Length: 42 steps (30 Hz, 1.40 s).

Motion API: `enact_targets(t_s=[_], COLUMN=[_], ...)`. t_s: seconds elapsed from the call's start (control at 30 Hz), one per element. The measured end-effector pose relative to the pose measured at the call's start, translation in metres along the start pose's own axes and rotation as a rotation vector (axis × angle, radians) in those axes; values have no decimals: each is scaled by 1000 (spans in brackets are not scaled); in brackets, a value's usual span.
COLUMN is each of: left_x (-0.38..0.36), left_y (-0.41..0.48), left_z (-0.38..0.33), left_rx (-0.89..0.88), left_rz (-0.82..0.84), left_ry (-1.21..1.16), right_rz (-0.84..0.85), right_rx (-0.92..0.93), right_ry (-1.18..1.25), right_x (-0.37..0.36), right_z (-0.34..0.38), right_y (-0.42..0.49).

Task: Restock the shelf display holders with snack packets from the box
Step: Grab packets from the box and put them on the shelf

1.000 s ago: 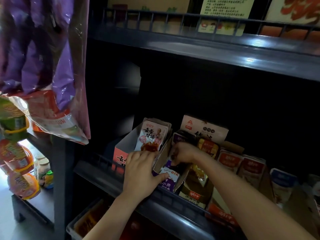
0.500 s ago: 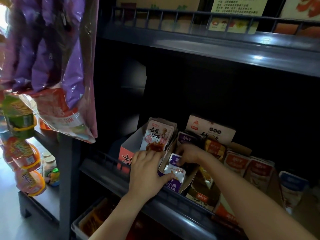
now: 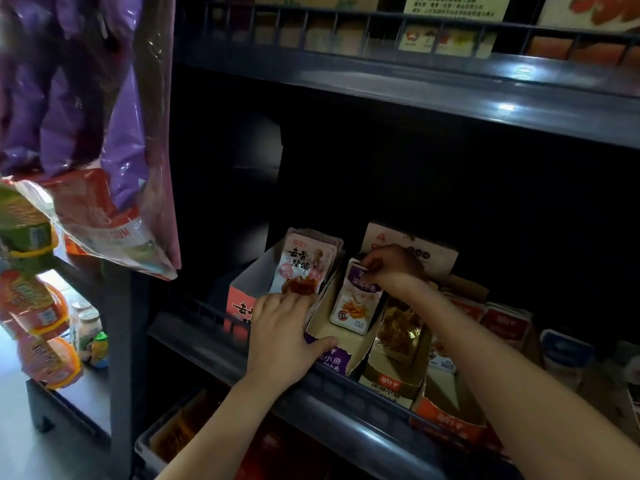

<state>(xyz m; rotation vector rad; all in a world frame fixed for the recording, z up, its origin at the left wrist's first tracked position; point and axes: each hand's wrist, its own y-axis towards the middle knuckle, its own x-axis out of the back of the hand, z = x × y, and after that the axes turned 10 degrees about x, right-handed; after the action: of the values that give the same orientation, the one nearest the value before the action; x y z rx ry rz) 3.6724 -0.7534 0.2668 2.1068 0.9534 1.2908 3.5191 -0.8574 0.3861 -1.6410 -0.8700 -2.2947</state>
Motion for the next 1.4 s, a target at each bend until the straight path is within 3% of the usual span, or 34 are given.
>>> enact_targets(t_s=[0.3, 0.7, 1.13, 1.33, 1.4], left_x=[-1, 0, -1, 0, 0], left_y=[0, 0, -1, 0, 0], left_z=[0, 0, -1, 0, 0], left_rx=[-5, 2, -16, -7, -8], left_rz=[-13, 23, -28, 5, 2], left_ry=[15, 15, -16, 7, 17], right_rz=[-9, -135, -70, 30, 92], right_rx=[-20, -11, -2, 47, 52], right_ry=[-219, -249, -290, -432, -360], right_x=[-8, -19, -20, -20, -24], right_z=[-6, -10, -12, -4, -1], right_y=[-5, 1, 0, -8, -14])
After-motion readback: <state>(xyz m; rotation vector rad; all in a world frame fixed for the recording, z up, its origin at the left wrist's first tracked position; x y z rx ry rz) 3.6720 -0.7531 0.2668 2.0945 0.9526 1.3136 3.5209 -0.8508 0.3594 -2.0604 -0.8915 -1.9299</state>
